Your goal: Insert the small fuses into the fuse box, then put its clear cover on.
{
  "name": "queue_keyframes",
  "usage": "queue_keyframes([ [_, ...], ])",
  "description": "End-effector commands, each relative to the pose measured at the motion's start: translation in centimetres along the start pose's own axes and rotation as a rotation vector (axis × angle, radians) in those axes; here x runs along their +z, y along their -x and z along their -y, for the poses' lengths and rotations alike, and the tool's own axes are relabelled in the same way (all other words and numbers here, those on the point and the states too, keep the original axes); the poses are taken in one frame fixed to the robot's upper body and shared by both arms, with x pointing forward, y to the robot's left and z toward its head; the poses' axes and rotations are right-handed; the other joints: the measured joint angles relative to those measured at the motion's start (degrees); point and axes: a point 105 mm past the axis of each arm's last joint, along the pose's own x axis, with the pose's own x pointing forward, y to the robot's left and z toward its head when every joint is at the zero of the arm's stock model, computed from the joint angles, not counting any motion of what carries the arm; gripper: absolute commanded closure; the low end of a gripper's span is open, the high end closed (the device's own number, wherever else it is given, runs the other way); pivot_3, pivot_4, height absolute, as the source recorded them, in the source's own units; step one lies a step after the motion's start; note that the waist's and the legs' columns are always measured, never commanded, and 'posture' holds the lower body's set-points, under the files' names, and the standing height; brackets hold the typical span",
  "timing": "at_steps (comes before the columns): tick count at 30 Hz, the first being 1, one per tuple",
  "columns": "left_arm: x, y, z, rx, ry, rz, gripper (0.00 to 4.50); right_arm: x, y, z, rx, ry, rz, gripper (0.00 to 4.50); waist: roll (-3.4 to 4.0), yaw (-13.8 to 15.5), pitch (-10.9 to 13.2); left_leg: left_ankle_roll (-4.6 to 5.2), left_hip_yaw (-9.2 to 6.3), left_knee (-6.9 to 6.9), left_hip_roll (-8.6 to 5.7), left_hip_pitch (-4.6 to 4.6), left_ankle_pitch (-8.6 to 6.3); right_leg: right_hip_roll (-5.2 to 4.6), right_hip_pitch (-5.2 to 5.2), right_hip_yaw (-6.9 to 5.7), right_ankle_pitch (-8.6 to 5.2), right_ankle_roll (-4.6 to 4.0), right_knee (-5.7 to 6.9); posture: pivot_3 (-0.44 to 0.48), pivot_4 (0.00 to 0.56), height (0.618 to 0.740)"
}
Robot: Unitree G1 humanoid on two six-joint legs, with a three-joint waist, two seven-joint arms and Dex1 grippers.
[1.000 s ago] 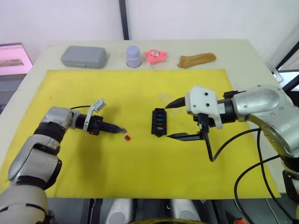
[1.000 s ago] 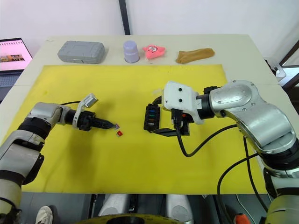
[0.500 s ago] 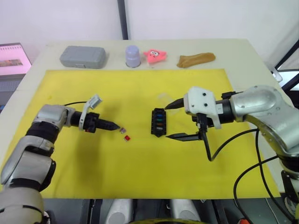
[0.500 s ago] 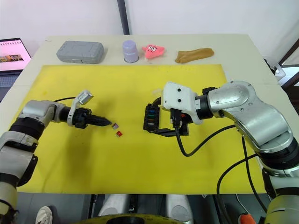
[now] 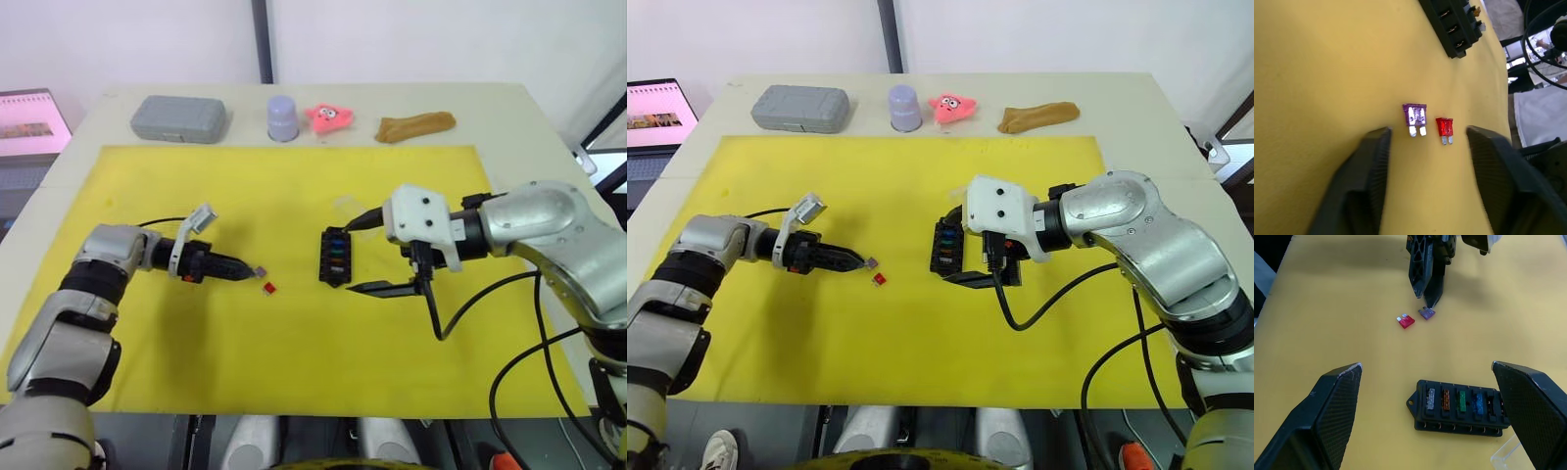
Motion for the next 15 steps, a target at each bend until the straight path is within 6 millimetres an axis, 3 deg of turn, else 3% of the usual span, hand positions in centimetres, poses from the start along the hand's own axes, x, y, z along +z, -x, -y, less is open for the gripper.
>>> queue_keyframes([
  [1,0.7,-0.1,0.1,-0.003,0.001,0.007,2.06,0.9,0.4,0.2,-0.021,0.046,0.011,0.0,0.0,-0.01,0.0,0.0,0.0,0.0,0.0,0.0,0.0,0.0,0.0,0.0,0.0,0.0,0.0,0.0,0.15,0.74],
  [15,0.8,-1.7,0.9,-0.066,0.022,-0.019,2.06,0.9,0.5,0.2,-0.028,0.039,0.005,0.0,0.0,0.08,0.0,-0.01,-0.03,0.0,-0.03,-0.02,0.01,-0.03,0.01,-0.01,0.0,0.0,-0.02,0.0,0.15,0.74],
])
